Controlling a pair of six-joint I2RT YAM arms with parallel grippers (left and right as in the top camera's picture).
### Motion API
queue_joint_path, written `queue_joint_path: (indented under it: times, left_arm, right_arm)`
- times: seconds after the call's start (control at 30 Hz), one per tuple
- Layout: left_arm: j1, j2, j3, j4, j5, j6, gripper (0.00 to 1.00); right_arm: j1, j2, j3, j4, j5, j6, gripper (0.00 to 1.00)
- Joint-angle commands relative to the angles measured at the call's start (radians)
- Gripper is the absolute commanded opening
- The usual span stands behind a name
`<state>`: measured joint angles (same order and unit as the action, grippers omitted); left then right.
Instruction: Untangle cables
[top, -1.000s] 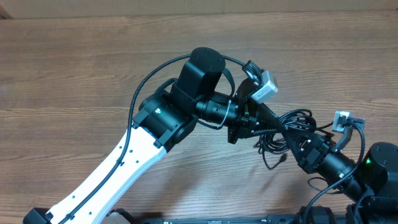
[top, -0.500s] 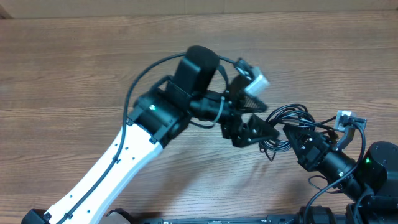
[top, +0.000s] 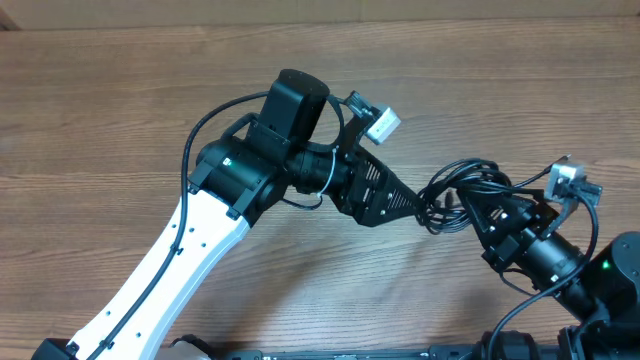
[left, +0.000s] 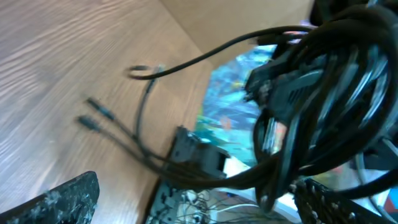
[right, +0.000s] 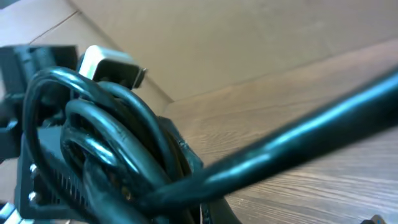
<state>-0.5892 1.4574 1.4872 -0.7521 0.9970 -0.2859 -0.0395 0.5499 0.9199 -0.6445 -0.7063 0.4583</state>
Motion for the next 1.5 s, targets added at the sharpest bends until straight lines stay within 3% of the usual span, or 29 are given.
queue_joint_path:
  times: [0.0, 0.07, 0.17, 0.53, 0.8, 1.47]
  left_arm:
    - [0.026, -0.012, 0.019, 0.039, 0.175, 0.018, 1.00]
    - [0.059, -0.012, 0.019, 0.055, 0.300, 0.085, 1.00]
    - [0.096, -0.012, 0.019, 0.053, 0.362, 0.149, 1.00]
    - [0.123, -0.012, 0.019, 0.102, 0.320, 0.151, 1.00]
    - [0.029, -0.012, 0.019, 0.122, 0.172, 0.152, 0.98]
    - [-0.044, -0.011, 0.019, 0.257, 0.175, 0.008, 0.98]
  right_arm:
    - [-0.001, -0.004, 0.011, 0.008, -0.059, -0.048, 0.04]
    - [-0.001, -0.004, 0.011, 0.008, -0.059, -0.049, 0.04]
    - [-0.001, -0.004, 0.011, 0.009, -0.093, -0.048, 0.04]
    - [-0.001, -0.004, 0.011, 0.015, -0.280, -0.048, 0.04]
    - [-0.001, -0.004, 0.011, 0.015, -0.283, -0.048, 0.04]
    - [-0.001, -0.003, 0.011, 0.006, -0.263, -0.071, 0.04]
